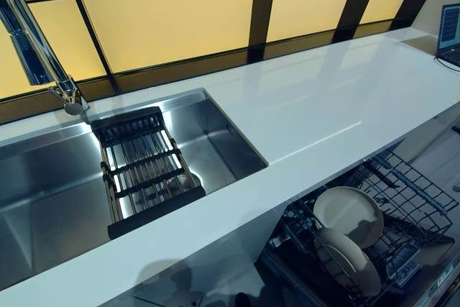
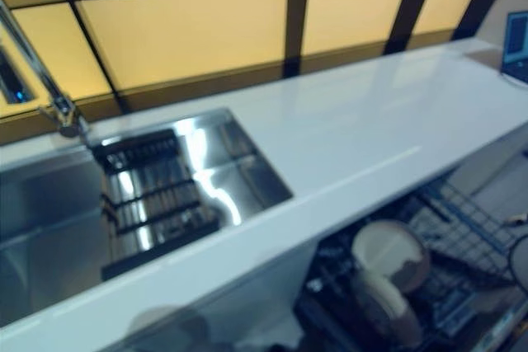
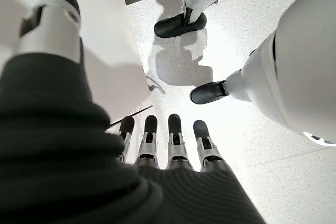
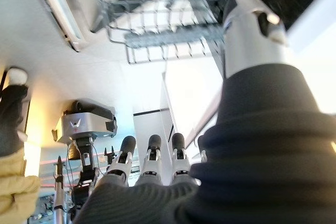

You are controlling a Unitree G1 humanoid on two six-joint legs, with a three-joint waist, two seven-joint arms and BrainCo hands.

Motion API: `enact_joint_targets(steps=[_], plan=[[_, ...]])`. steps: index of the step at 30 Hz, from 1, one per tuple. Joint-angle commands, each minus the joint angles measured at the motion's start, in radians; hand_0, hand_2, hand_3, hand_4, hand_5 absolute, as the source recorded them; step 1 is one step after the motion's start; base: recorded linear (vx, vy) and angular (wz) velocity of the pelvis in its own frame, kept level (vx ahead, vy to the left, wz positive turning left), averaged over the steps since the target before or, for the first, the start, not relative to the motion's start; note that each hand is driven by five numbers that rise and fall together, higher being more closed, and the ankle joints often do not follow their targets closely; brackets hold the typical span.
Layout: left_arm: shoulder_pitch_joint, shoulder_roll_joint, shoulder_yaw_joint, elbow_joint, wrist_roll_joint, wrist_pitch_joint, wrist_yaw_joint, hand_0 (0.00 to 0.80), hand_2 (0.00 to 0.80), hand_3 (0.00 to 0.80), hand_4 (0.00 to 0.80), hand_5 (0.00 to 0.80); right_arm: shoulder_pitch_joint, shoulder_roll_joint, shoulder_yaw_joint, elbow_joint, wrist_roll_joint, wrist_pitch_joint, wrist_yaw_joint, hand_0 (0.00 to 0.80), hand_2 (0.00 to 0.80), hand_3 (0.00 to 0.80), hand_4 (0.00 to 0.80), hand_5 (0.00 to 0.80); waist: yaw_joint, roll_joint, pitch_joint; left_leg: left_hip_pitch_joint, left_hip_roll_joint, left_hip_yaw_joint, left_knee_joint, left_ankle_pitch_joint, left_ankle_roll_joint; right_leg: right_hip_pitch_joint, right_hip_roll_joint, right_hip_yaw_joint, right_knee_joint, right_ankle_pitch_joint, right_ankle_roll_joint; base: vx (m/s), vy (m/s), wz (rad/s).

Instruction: Take plates into dishwasher

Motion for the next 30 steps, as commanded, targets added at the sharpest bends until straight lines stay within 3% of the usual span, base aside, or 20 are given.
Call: enact_joint_targets(steps=[1, 5, 10, 14, 15, 18, 19, 22, 24, 25, 26, 30], plan=[[0.000, 0.060, 0.032, 0.058, -0.032, 0.011, 0.031, 0.000, 0.000, 0.000, 0.000, 0.000, -0.056, -0.031, 0.023, 0.081, 0.094, 0.007, -0.023, 0.000, 0.000, 0.000, 0.000, 0.000, 0.026, -0.063, -0.060, 0.002, 0.034, -0.059, 0.004, -0.025, -0.004, 0.021, -0.004, 0.080, 0.007, -0.009, 0.093, 0.000, 0.000, 0.00], [0.005, 0.063, 0.062, 0.078, -0.062, 0.016, 0.039, 0.000, 0.000, 0.000, 0.000, 0.000, 0.026, 0.002, -0.051, 0.127, 0.131, 0.003, -0.036, 0.000, 0.000, 0.000, 0.000, 0.000, 0.030, -0.067, -0.070, 0.005, 0.037, -0.064, 0.004, -0.024, -0.003, 0.032, -0.003, 0.070, 0.011, -0.016, 0.090, 0.002, 0.008, 0.00], [0.016, 0.077, 0.093, 0.117, -0.021, 0.032, 0.040, 0.000, 0.000, 0.000, 0.000, 0.000, 0.232, 0.084, -0.224, 0.198, 0.224, -0.007, -0.063, 0.000, 0.000, 0.000, 0.000, 0.000, 0.035, -0.073, -0.077, 0.015, 0.033, -0.081, 0.004, -0.022, 0.007, 0.053, -0.007, 0.057, 0.023, -0.024, 0.084, -0.010, 0.051, 0.04], [-0.011, 0.102, 0.074, 0.137, 0.060, 0.042, 0.021, 0.000, 0.000, 0.000, 0.000, 0.000, 0.341, 0.153, -0.296, 0.296, 0.253, -0.071, -0.090, 0.000, 0.000, 0.000, 0.000, 0.000, 0.030, -0.078, -0.068, 0.024, 0.020, -0.088, 0.006, -0.028, 0.022, 0.047, -0.012, 0.063, 0.047, -0.023, 0.086, 0.002, 0.059, 0.14], [-0.031, 0.113, 0.061, 0.144, 0.082, 0.059, 0.012, 0.000, 0.000, 0.000, 0.000, 0.000, 0.404, 0.182, -0.335, 0.347, 0.259, -0.141, -0.095, 0.000, 0.000, 0.000, 0.000, 0.000, 0.018, -0.080, -0.053, 0.032, 0.010, -0.088, 0.015, -0.031, 0.028, 0.019, -0.016, 0.070, 0.062, -0.001, 0.095, 0.021, 0.032, 0.11], [-0.048, 0.135, 0.063, 0.146, 0.103, 0.065, 0.006, 0.000, 0.000, 0.000, 0.000, 0.000, 0.449, 0.210, -0.377, 0.348, 0.270, -0.155, -0.078, 0.000, 0.000, 0.000, 0.000, 0.000, 0.004, -0.083, -0.030, 0.049, 0.012, -0.074, 0.013, -0.028, 0.018, -0.033, -0.026, 0.047, 0.047, 0.063, 0.126, -0.049, 0.004, 0.03], [-0.056, 0.152, 0.078, 0.141, 0.092, 0.073, 0.014, 0.000, 0.000, 0.000, 0.000, 0.000, 0.447, 0.226, -0.385, 0.350, 0.269, -0.153, -0.059, 0.000, 0.000, 0.000, 0.000, 0.000, 0.010, -0.084, -0.015, 0.046, 0.019, -0.066, 0.010, -0.015, 0.015, -0.054, -0.023, 0.009, 0.085, 0.073, 0.132, -0.243, -0.030, -0.11], [-0.064, 0.179, 0.092, 0.131, 0.060, 0.088, 0.028, 0.000, 0.000, 0.000, 0.000, 0.000, 0.426, 0.245, -0.371, 0.388, 0.288, -0.126, -0.032, 0.000, 0.000, 0.000, 0.000, 0.000, 0.046, -0.062, 0.000, -0.008, 0.049, -0.056, 0.015, 0.021, 0.032, -0.039, -0.018, -0.021, 0.240, -0.019, 0.113, -0.420, -0.103, -0.45], [-0.057, 0.193, 0.100, 0.146, 0.042, 0.083, 0.044, 0.000, 0.000, 0.000, 0.000, 0.000, 0.415, 0.274, -0.358, 0.439, 0.307, -0.116, -0.020, 0.000, 0.000, 0.000, 0.000, 0.000, 0.096, -0.057, -0.015, -0.078, 0.061, -0.068, 0.026, 0.047, 0.039, 0.005, -0.052, -0.041, 0.311, -0.040, 0.099, -0.438, -0.206, -0.45], [-0.052, 0.199, 0.109, 0.153, 0.043, 0.079, 0.044, 0.000, 0.000, 0.000, 0.000, 0.000, 0.408, 0.281, -0.354, 0.451, 0.307, -0.106, -0.012, 0.000, 0.000, 0.000, 0.000, 0.000, 0.118, -0.055, -0.023, -0.111, 0.069, -0.072, 0.030, 0.063, 0.037, 0.023, -0.064, -0.040, 0.322, -0.032, 0.095, -0.445, -0.252, -0.21], [-0.041, 0.215, 0.127, 0.172, 0.056, 0.064, 0.032, 0.000, 0.000, 0.000, 0.000, 0.000, 0.382, 0.284, -0.343, 0.499, 0.315, -0.092, -0.010, 0.000, 0.000, 0.000, 0.000, 0.000, 0.169, -0.064, -0.037, -0.191, 0.080, -0.076, 0.071, 0.076, 0.032, 0.090, -0.095, -0.036, 0.331, -0.024, 0.092, -0.352, -0.204, -0.40], [-0.032, 0.233, 0.145, 0.194, 0.080, 0.057, 0.017, 0.000, 0.000, 0.000, 0.000, 0.000, 0.336, 0.280, -0.318, 0.560, 0.314, -0.077, 0.011, 0.000, 0.000, 0.000, 0.000, 0.000, 0.214, -0.091, -0.045, -0.281, 0.082, -0.079, 0.162, 0.066, 0.035, 0.161, -0.124, -0.028, 0.278, -0.036, 0.097, -0.290, -0.242, -0.41]])
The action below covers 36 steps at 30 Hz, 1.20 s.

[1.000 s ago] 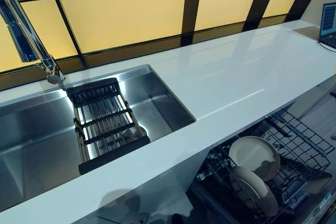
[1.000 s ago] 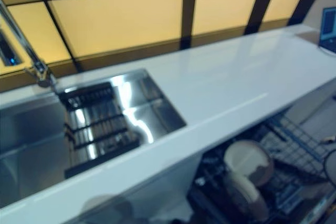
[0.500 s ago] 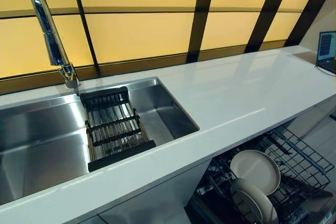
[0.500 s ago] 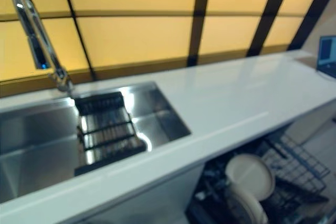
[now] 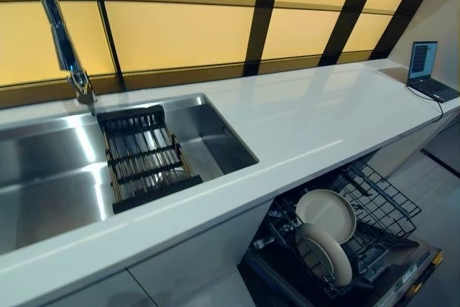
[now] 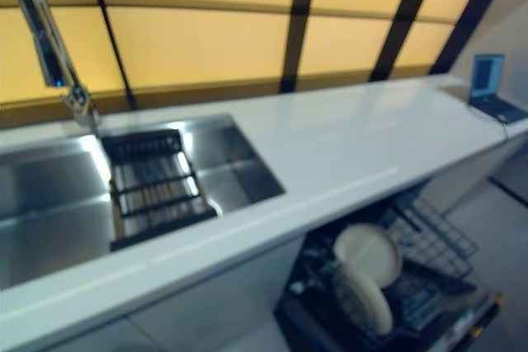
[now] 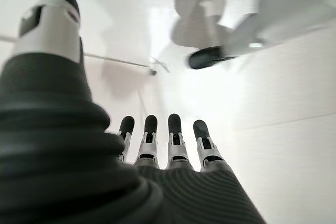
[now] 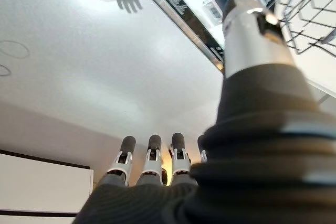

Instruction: Take plates into dishwasher

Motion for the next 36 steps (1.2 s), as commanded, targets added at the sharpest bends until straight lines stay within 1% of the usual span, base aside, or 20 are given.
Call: enact_joint_targets(steps=[1, 3, 5, 8, 12, 18, 19, 20, 21, 24, 26, 27, 28, 30, 31, 32, 33, 34, 35, 36], plan=[[-0.005, 0.043, 0.035, 0.052, 0.029, -0.012, -0.014, 0.000, 0.000, 0.000, 0.000, 0.000, -0.081, -0.018, 0.047, 0.029, 0.036, 0.001, 0.023, 0.000, 0.000, 0.000, 0.000, 0.000, 0.065, -0.064, 0.002, -0.221, -0.062, -0.125, 0.170, -0.019, 0.058, 0.216, -0.009, 0.033, -0.292, 0.088, -0.091, -0.340, -0.305, -0.26], [-0.039, 0.046, 0.028, 0.060, 0.007, -0.040, -0.012, 0.000, 0.000, 0.000, 0.000, 0.000, -0.097, -0.007, 0.081, 0.054, 0.082, -0.009, 0.025, 0.000, 0.000, 0.000, 0.000, 0.000, 0.082, -0.065, 0.027, -0.296, -0.037, -0.127, 0.230, -0.007, 0.040, 0.228, 0.016, 0.025, -0.316, 0.037, -0.108, -0.374, -0.292, -0.01], [-0.073, 0.028, 0.029, 0.058, -0.015, -0.068, -0.020, 0.000, 0.000, 0.000, 0.000, 0.000, -0.094, 0.005, 0.091, 0.066, 0.093, -0.015, 0.054, 0.000, 0.000, 0.000, 0.000, 0.000, 0.082, -0.057, 0.056, -0.303, -0.032, -0.135, 0.221, 0.009, 0.021, 0.229, 0.034, 0.013, -0.332, 0.002, -0.120, -0.275, -0.152, 0.33], [-0.075, 0.008, 0.028, 0.054, -0.001, -0.085, -0.028, 0.000, 0.000, 0.000, 0.000, 0.000, -0.075, 0.020, 0.088, 0.053, 0.104, -0.010, 0.068, 0.000, 0.000, 0.000, 0.000, 0.000, 0.079, -0.058, 0.063, -0.288, -0.039, -0.136, 0.193, 0.021, 0.015, 0.241, 0.041, 0.011, -0.350, 0.001, -0.124, -0.128, -0.062, 0.17], [-0.077, -0.021, 0.009, 0.029, 0.011, -0.103, -0.040, 0.000, 0.000, 0.000, 0.000, 0.000, -0.074, 0.028, 0.099, 0.052, 0.110, -0.001, 0.126, 0.000, 0.000, 0.000, 0.000, 0.000, 0.084, -0.069, 0.052, -0.254, -0.063, -0.125, 0.117, 0.042, 0.024, 0.271, 0.043, 0.009, -0.394, 0.013, -0.122, -0.224, -0.074, -0.10], [-0.100, -0.018, -0.023, 0.006, 0.009, -0.095, -0.014, 0.000, 0.000, 0.000, 0.000, 0.000, -0.097, 0.036, 0.139, 0.005, 0.096, 0.032, 0.157, 0.000, 0.000, 0.000, 0.000, 0.000, 0.083, -0.052, 0.035, -0.222, -0.057, -0.132, 0.030, 0.083, 0.013, 0.262, 0.063, 0.017, -0.362, -0.016, -0.130, -0.249, -0.100, -0.05], [-0.092, -0.013, -0.019, 0.007, 0.000, -0.099, -0.004, 0.000, 0.000, 0.000, 0.000, 0.000, -0.111, 0.030, 0.159, 0.000, 0.063, 0.050, 0.172, 0.000, 0.000, 0.000, 0.000, 0.000, 0.089, -0.036, 0.035, -0.216, -0.044, -0.138, -0.012, 0.124, -0.005, 0.263, 0.089, 0.026, -0.347, -0.044, -0.152, -0.192, -0.110, 0.01], [-0.091, -0.013, -0.017, 0.007, 0.000, -0.100, -0.004, 0.000, 0.000, 0.000, 0.000, 0.000, -0.113, 0.029, 0.162, 0.000, 0.060, 0.051, 0.174, 0.000, 0.000, 0.000, 0.000, 0.000, 0.089, -0.034, 0.036, -0.215, -0.043, -0.139, -0.018, 0.129, -0.008, 0.263, 0.092, 0.027, -0.345, -0.047, -0.155, -0.141, -0.104, 0.02], [-0.076, -0.013, -0.011, 0.010, -0.009, -0.109, 0.001, 0.000, 0.000, 0.000, 0.000, 0.000, -0.123, 0.019, 0.175, 0.004, 0.048, 0.063, 0.189, 0.000, 0.000, 0.000, 0.000, 0.000, 0.097, -0.026, 0.037, -0.233, -0.035, -0.146, -0.035, 0.142, -0.022, 0.266, 0.114, 0.032, -0.344, -0.063, -0.176, -0.072, -0.059, 0.05], [-0.036, -0.016, 0.014, 0.001, -0.010, -0.122, -0.011, 0.000, 0.000, 0.000, 0.000, 0.000, -0.155, -0.001, 0.196, 0.007, 0.013, 0.075, 0.212, 0.000, 0.000, 0.000, 0.000, 0.000, 0.118, -0.019, 0.049, -0.277, -0.030, -0.168, -0.043, 0.161, -0.043, 0.275, 0.151, 0.037, -0.354, -0.065, -0.207, -0.157, -0.041, 0.04], [-0.022, -0.021, 0.031, -0.006, -0.035, -0.128, -0.023, 0.000, 0.000, 0.000, 0.000, 0.000, -0.192, -0.003, 0.226, -0.030, 0.006, 0.117, 0.196, 0.000, 0.000, 0.000, 0.000, 0.000, 0.114, -0.025, 0.063, -0.238, -0.044, -0.220, 0.036, 0.133, -0.031, 0.260, 0.145, 0.033, -0.364, -0.035, -0.221, -0.249, 0.017, -0.17], [-0.022, -0.021, 0.031, -0.006, -0.035, -0.128, -0.023, 0.000, 0.000, 0.000, 0.000, 0.000, -0.192, -0.003, 0.226, -0.030, 0.006, 0.117, 0.196, 0.000, 0.000, 0.000, 0.000, 0.000, 0.114, -0.025, 0.063, -0.238, -0.044, -0.220, 0.036, 0.133, -0.031, 0.260, 0.145, 0.033, -0.364, -0.035, -0.221, -0.425, -0.016, -0.28], [-0.033, -0.025, 0.042, -0.018, -0.022, -0.126, -0.043, 0.000, 0.000, 0.000, 0.000, 0.000, -0.192, -0.004, 0.224, -0.023, 0.029, 0.115, 0.167, 0.000, 0.000, 0.000, 0.000, 0.000, 0.077, -0.048, 0.070, -0.213, -0.036, -0.214, 0.272, 0.044, -0.007, 0.219, 0.114, -0.008, -0.371, 0.006, -0.233, -0.434, -0.018, -0.02], [-0.041, -0.036, 0.038, -0.021, -0.022, -0.131, -0.046, 0.000, 0.000, 0.000, 0.000, 0.000, -0.179, 0.002, 0.215, -0.019, 0.058, 0.096, 0.137, 0.000, 0.000, 0.000, 0.000, 0.000, 0.055, -0.073, 0.067, -0.176, -0.043, -0.252, 0.381, -0.039, 0.015, 0.182, 0.079, -0.024, -0.383, 0.047, -0.227, -0.418, 0.024, 0.70], [-0.044, -0.045, 0.039, -0.024, -0.025, -0.131, -0.039, 0.000, 0.000, 0.000, 0.000, 0.000, -0.169, 0.008, 0.209, -0.028, 0.067, 0.092, 0.139, 0.000, 0.000, 0.000, 0.000, 0.000, 0.036, -0.082, 0.055, -0.120, -0.054, -0.276, 0.388, -0.068, 0.022, 0.150, 0.065, -0.028, -0.388, 0.073, -0.218, -0.242, 0.070, 0.52], [-0.045, -0.048, 0.041, -0.025, -0.025, -0.129, -0.038, 0.000, 0.000, 0.000, 0.000, 0.000, -0.165, 0.008, 0.206, -0.034, 0.073, 0.093, 0.145, 0.000, 0.000, 0.000, 0.000, 0.000, 0.028, -0.083, 0.053, -0.098, -0.055, -0.280, 0.388, -0.076, 0.023, 0.141, 0.062, -0.028, -0.390, 0.080, -0.215, -0.284, 0.149, 0.01], [-0.047, -0.053, 0.053, -0.024, -0.026, -0.125, -0.035, 0.000, 0.000, 0.000, 0.000, 0.000, -0.157, 0.003, 0.191, -0.049, 0.068, 0.103, 0.175, 0.000, 0.000, 0.000, 0.000, 0.000, 0.002, -0.077, 0.039, 0.009, -0.047, -0.298, 0.342, -0.100, 0.017, 0.114, 0.063, -0.026, -0.387, 0.091, -0.206, -0.265, 0.203, -0.12], [-0.052, -0.057, 0.059, -0.019, -0.017, -0.124, -0.032, 0.000, 0.000, 0.000, 0.000, 0.000, -0.154, 0.003, 0.184, -0.057, 0.071, 0.112, 0.188, 0.000, 0.000, 0.000, 0.000, 0.000, -0.006, -0.062, 0.029, 0.085, -0.063, -0.318, 0.250, -0.155, 0.020, 0.103, 0.065, -0.029, -0.376, 0.090, -0.197, -0.256, 0.206, 0.17], [-0.056, -0.058, 0.057, -0.018, -0.016, -0.123, -0.031, 0.000, 0.000, 0.000, 0.000, 0.000, -0.154, 0.005, 0.183, -0.059, 0.073, 0.113, 0.189, 0.000, 0.000, 0.000, 0.000, 0.000, -0.009, -0.060, 0.026, 0.098, -0.071, -0.321, 0.212, -0.153, 0.020, 0.092, 0.064, -0.031, -0.373, 0.093, -0.194, -0.232, 0.188, 0.28], [-0.066, -0.064, 0.046, -0.015, -0.019, -0.126, -0.020, 0.000, 0.000, 0.000, 0.000, 0.000, -0.157, 0.012, 0.186, -0.067, 0.103, 0.117, 0.176, 0.000, 0.000, 0.000, 0.000, 0.000, -0.018, -0.041, 0.027, 0.128, -0.090, -0.326, 0.114, -0.144, 0.019, 0.059, 0.069, -0.040, -0.347, 0.093, -0.186, -0.238, 0.140, 0.20]])
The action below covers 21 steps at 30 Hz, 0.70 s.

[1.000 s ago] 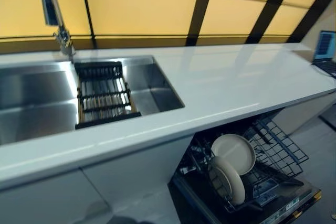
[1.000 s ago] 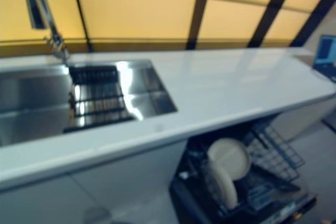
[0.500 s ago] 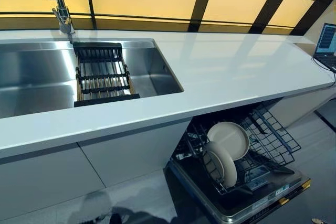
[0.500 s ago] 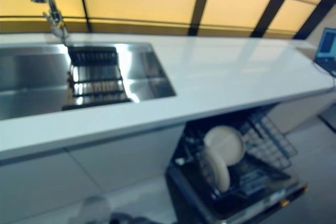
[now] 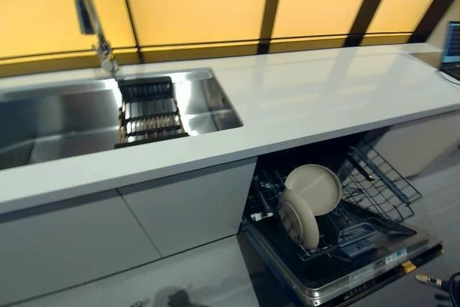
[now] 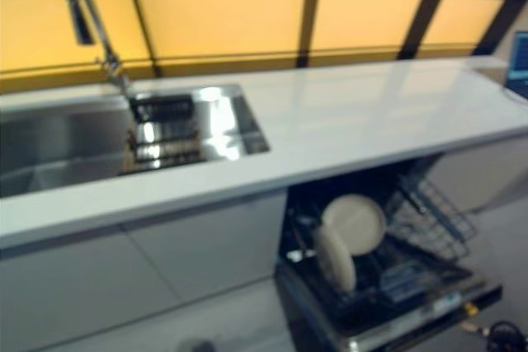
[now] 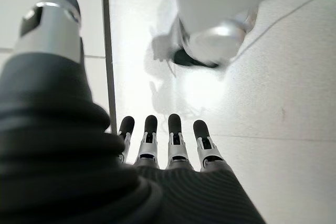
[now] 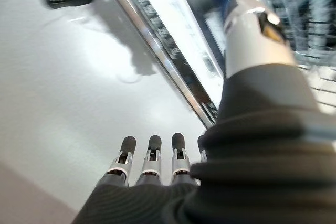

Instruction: Take plates into dishwasher

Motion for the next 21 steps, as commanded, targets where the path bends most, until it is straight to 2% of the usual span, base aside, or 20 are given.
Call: enact_joint_targets(steps=[1, 3, 6, 9, 11, 12, 14, 15, 17, 18, 21], plan=[[-0.025, -0.014, -0.012, -0.002, -0.017, -0.019, 0.021, 0.000, 0.000, 0.000, 0.000, 0.000, -0.008, -0.010, 0.020, 0.020, 0.066, 0.017, -0.023, 0.000, 0.000, 0.000, 0.000, 0.000, -0.018, 0.012, -0.028, 0.107, -0.042, -0.026, -0.262, -0.005, 0.099, -0.165, 0.083, 0.052, 0.112, 0.063, 0.008, -0.446, 0.208, 0.33], [-0.047, -0.012, -0.032, 0.012, -0.050, -0.044, 0.030, 0.000, 0.000, 0.000, 0.000, 0.000, -0.034, 0.018, 0.025, 0.056, 0.128, -0.019, -0.044, 0.000, 0.000, 0.000, 0.000, 0.000, -0.026, 0.016, 0.008, 0.114, -0.075, -0.062, -0.297, -0.020, 0.112, -0.240, 0.066, 0.053, 0.127, 0.113, 0.032, -0.467, 0.179, 0.42], [-0.034, -0.005, -0.027, 0.028, -0.056, -0.066, 0.027, 0.000, 0.000, 0.000, 0.000, 0.000, -0.048, 0.040, 0.033, 0.089, 0.172, -0.044, -0.062, 0.000, 0.000, 0.000, 0.000, 0.000, -0.020, 0.017, 0.027, 0.114, -0.095, -0.050, -0.304, -0.028, 0.124, -0.247, 0.056, 0.051, 0.088, 0.154, 0.053, -0.222, 0.096, -0.07], [-0.019, 0.017, -0.015, 0.044, -0.047, -0.085, 0.029, 0.000, 0.000, 0.000, 0.000, 0.000, -0.042, 0.046, 0.030, 0.110, 0.189, -0.060, -0.058, 0.000, 0.000, 0.000, 0.000, 0.000, -0.020, 0.009, 0.035, 0.108, -0.127, -0.042, -0.286, -0.054, 0.146, -0.259, 0.045, 0.068, 0.045, 0.200, 0.074, -0.153, 0.106, -0.08], [-0.012, 0.027, -0.011, 0.035, -0.048, -0.079, 0.034, 0.000, 0.000, 0.000, 0.000, 0.000, -0.018, 0.048, 0.014, 0.102, 0.196, -0.074, -0.049, 0.000, 0.000, 0.000, 0.000, 0.000, -0.024, 0.004, 0.038, 0.111, -0.147, -0.037, -0.283, -0.065, 0.154, -0.273, 0.037, 0.055, 0.011, 0.237, 0.088, -0.083, 0.099, -0.05], [0.001, 0.030, -0.007, 0.030, -0.051, -0.081, 0.036, 0.000, 0.000, 0.000, 0.000, 0.000, 0.001, 0.050, -0.007, 0.093, 0.223, -0.073, -0.040, 0.000, 0.000, 0.000, 0.000, 0.000, -0.021, 0.004, 0.038, 0.117, -0.153, -0.036, -0.295, -0.058, 0.153, -0.279, 0.033, 0.032, -0.012, 0.260, 0.097, -0.119, 0.084, -0.18], [0.014, 0.031, 0.002, 0.028, -0.062, -0.080, 0.040, 0.000, 0.000, 0.000, 0.000, 0.000, 0.011, 0.067, -0.022, 0.085, 0.213, -0.075, -0.025, 0.000, 0.000, 0.000, 0.000, 0.000, -0.008, 0.003, 0.038, 0.116, -0.149, -0.020, -0.307, -0.048, 0.148, -0.280, 0.018, -0.015, -0.015, 0.269, 0.106, -0.134, 0.002, -0.37], [0.027, 0.032, 0.011, 0.026, -0.073, -0.080, 0.040, 0.000, 0.000, 0.000, 0.000, 0.000, 0.013, 0.092, -0.023, 0.074, 0.228, -0.067, -0.038, 0.000, 0.000, 0.000, 0.000, 0.000, 0.007, 0.004, 0.039, 0.115, -0.140, 0.001, -0.317, -0.034, 0.142, -0.279, -0.004, -0.048, 0.002, 0.276, 0.111, -0.185, -0.101, -0.97], [0.044, 0.042, 0.028, 0.023, -0.125, -0.061, 0.016, 0.000, 0.000, 0.000, 0.000, 0.000, 0.017, 0.132, -0.023, 0.067, 0.254, -0.076, -0.064, 0.000, 0.000, 0.000, 0.000, 0.000, 0.032, 0.020, 0.034, 0.099, -0.111, 0.007, -0.343, 0.007, 0.135, -0.256, -0.048, -0.009, 0.070, 0.272, 0.108, -0.216, -0.191, -1.15], [0.045, 0.044, 0.032, 0.022, -0.139, -0.058, 0.009, 0.000, 0.000, 0.000, 0.000, 0.000, 0.019, 0.142, -0.025, 0.076, 0.257, -0.088, -0.065, 0.000, 0.000, 0.000, 0.000, 0.000, 0.040, 0.024, 0.031, 0.093, -0.103, 0.007, -0.344, 0.014, 0.134, -0.246, -0.062, -0.003, 0.078, 0.269, 0.107, -0.207, -0.238, -0.39], [0.046, 0.044, 0.056, 0.025, -0.248, -0.028, -0.050, 0.000, 0.000, 0.000, 0.000, 0.000, 0.024, 0.214, -0.027, 0.134, 0.286, -0.162, -0.065, 0.000, 0.000, 0.000, 0.000, 0.000, 0.085, 0.036, 0.016, 0.041, -0.049, 0.002, -0.316, 0.026, 0.123, -0.177, -0.149, 0.026, 0.093, 0.260, 0.102, -0.218, -0.345, 0.06]])
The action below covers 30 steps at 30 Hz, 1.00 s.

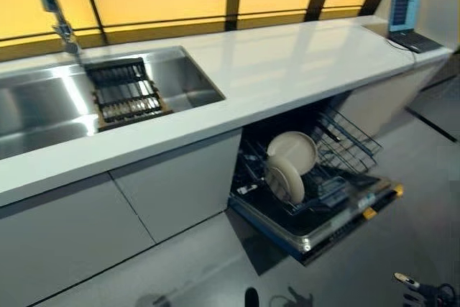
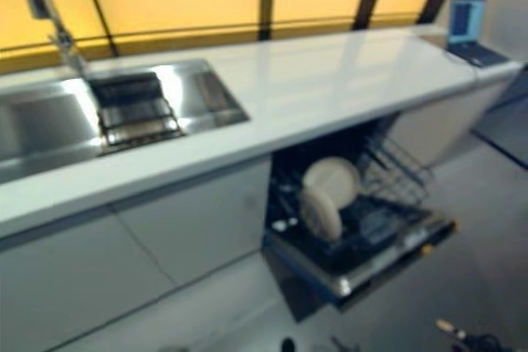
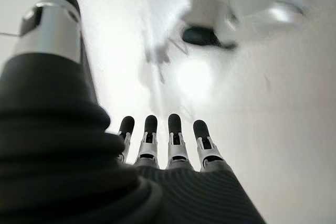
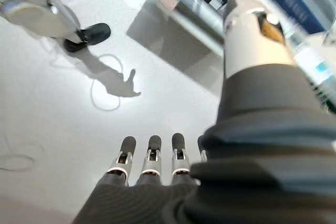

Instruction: Take plates into dishwasher

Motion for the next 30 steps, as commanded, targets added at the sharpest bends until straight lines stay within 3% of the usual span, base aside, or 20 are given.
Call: enact_joint_targets(steps=[1, 6, 8, 15, 22, 30], plan=[[-0.004, 0.027, 0.059, 0.030, -0.150, 0.031, -0.066, 0.000, 0.000, 0.000, 0.000, 0.000, -0.037, 0.043, 0.001, 0.031, 0.087, -0.112, -0.016, 0.000, 0.000, 0.000, 0.000, 0.000, 0.063, -0.035, -0.053, -0.048, -0.031, -0.071, 0.064, -0.062, 0.050, 0.055, -0.142, 0.052, -0.025, 0.094, 0.013, -0.163, -0.427, -0.09], [0.002, 0.007, 0.092, 0.036, -0.200, 0.014, -0.075, 0.000, 0.000, 0.000, 0.000, 0.000, -0.060, 0.130, 0.018, 0.066, 0.213, -0.150, -0.024, 0.000, 0.000, 0.000, 0.000, 0.000, 0.109, -0.058, -0.042, -0.133, 0.056, -0.086, 0.147, -0.051, -0.005, 0.098, -0.116, 0.005, -0.103, 0.002, 0.044, -0.184, -0.373, -0.01], [0.007, -0.002, 0.099, 0.026, -0.211, 0.013, -0.070, 0.000, 0.000, 0.000, 0.000, 0.000, -0.061, 0.148, 0.021, 0.066, 0.244, -0.163, -0.011, 0.000, 0.000, 0.000, 0.000, 0.000, 0.115, -0.053, -0.031, -0.135, 0.072, -0.090, 0.134, -0.033, -0.018, 0.103, -0.104, -0.011, -0.106, -0.016, 0.048, -0.131, -0.216, -0.11], [0.028, -0.041, 0.068, 0.007, -0.125, -0.008, -0.102, 0.000, 0.000, 0.000, 0.000, 0.000, -0.059, 0.168, 0.008, 0.075, 0.288, -0.192, 0.049, 0.000, 0.000, 0.000, 0.000, 0.000, 0.125, 0.001, -0.014, -0.099, 0.055, -0.134, -0.023, 0.051, -0.045, 0.128, -0.059, -0.059, -0.129, -0.069, 0.024, -0.123, -0.111, 0.19], [0.051, -0.053, 0.061, -0.007, -0.150, -0.016, -0.118, 0.000, 0.000, 0.000, 0.000, 0.000, -0.063, 0.188, 0.005, 0.076, 0.340, -0.190, 0.047, 0.000, 0.000, 0.000, 0.000, 0.000, 0.127, 0.039, -0.004, -0.108, 0.054, -0.147, -0.043, 0.080, -0.055, 0.134, -0.035, -0.101, -0.100, -0.114, -0.012, -0.094, -0.053, 0.10], [0.047, -0.078, 0.040, -0.021, -0.184, -0.024, -0.103, 0.000, 0.000, 0.000, 0.000, 0.000, -0.074, 0.197, -0.014, 0.084, 0.396, -0.194, -0.004, 0.000, 0.000, 0.000, 0.000, 0.000, 0.125, 0.072, 0.025, -0.115, 0.062, -0.151, -0.031, 0.095, -0.060, 0.121, -0.016, -0.116, -0.035, -0.159, -0.048, -0.060, -0.029, 0.03]])
